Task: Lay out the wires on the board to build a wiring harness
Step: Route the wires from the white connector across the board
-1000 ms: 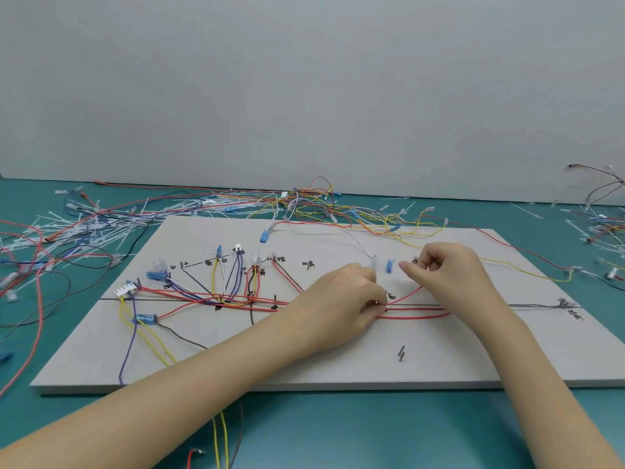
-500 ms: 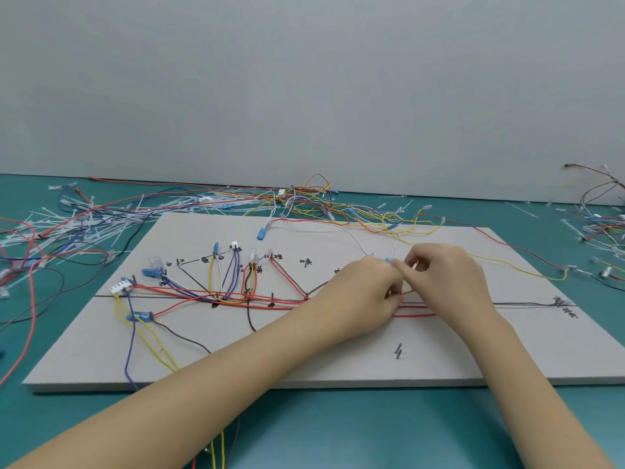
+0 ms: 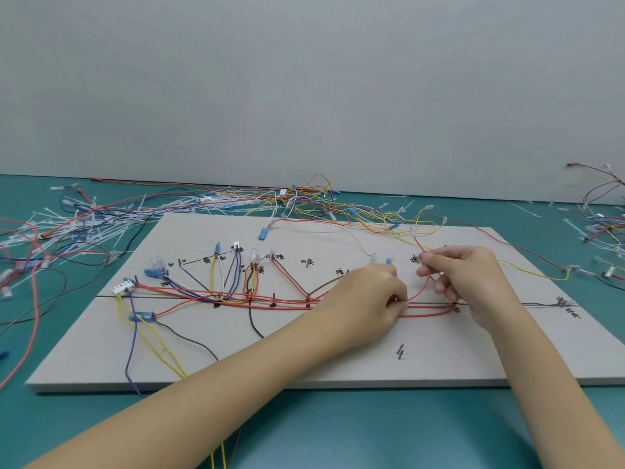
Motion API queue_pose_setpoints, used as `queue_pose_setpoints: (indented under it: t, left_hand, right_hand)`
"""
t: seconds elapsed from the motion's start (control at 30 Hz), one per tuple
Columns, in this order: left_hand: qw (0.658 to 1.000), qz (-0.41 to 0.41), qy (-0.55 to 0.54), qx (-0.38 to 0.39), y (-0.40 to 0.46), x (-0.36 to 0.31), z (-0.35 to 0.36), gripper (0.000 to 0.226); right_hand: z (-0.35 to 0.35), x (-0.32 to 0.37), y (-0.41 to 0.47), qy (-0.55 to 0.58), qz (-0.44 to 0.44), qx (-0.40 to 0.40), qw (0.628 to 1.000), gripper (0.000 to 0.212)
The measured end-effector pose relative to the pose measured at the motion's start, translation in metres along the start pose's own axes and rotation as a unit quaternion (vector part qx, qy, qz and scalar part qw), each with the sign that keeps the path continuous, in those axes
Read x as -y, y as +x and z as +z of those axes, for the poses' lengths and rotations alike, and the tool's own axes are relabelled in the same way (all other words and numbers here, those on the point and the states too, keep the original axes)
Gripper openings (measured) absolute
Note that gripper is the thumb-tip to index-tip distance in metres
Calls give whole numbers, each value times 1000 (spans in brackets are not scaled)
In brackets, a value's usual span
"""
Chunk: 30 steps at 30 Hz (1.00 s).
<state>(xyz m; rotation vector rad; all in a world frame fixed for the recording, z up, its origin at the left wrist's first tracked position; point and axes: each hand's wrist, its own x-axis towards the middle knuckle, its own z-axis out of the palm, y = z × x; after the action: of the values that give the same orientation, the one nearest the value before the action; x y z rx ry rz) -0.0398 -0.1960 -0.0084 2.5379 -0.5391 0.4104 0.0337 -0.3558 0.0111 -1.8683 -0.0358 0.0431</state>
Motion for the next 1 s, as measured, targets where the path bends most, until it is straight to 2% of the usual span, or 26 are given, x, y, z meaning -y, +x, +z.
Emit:
queue_pose_setpoints:
  t: [0.1, 0.2, 0.3, 0.47, 0.6, 0.77, 1.0]
  left_hand:
    - [1000, 15, 14, 18, 1, -1, 1, 20]
    - [996, 37, 74, 33, 4, -4, 0, 27]
    - [993, 43, 98, 49, 6, -6, 0, 31]
    - [994, 35, 84, 57, 6, -5, 7, 35]
    - [997, 21, 42, 56, 4, -8, 11, 36]
    - [996, 31, 44, 70, 2, -8, 12, 37]
    - [994, 27, 77, 71, 4, -7, 11, 38]
  right_hand:
    - [-6, 1, 0, -4, 2, -11, 1000, 13]
    - [-17, 0, 4, -16, 14, -31, 999, 13]
    - [-30, -5, 9, -73, 31, -47, 996, 13]
    - [-35, -7, 13, -117, 42, -51, 991, 5]
    - [-42, -4, 12, -119, 60, -46, 990, 7]
    - [-44, -5, 12, -174, 90, -43, 980, 10]
    - [-38, -5, 9, -205, 40, -52, 976, 10]
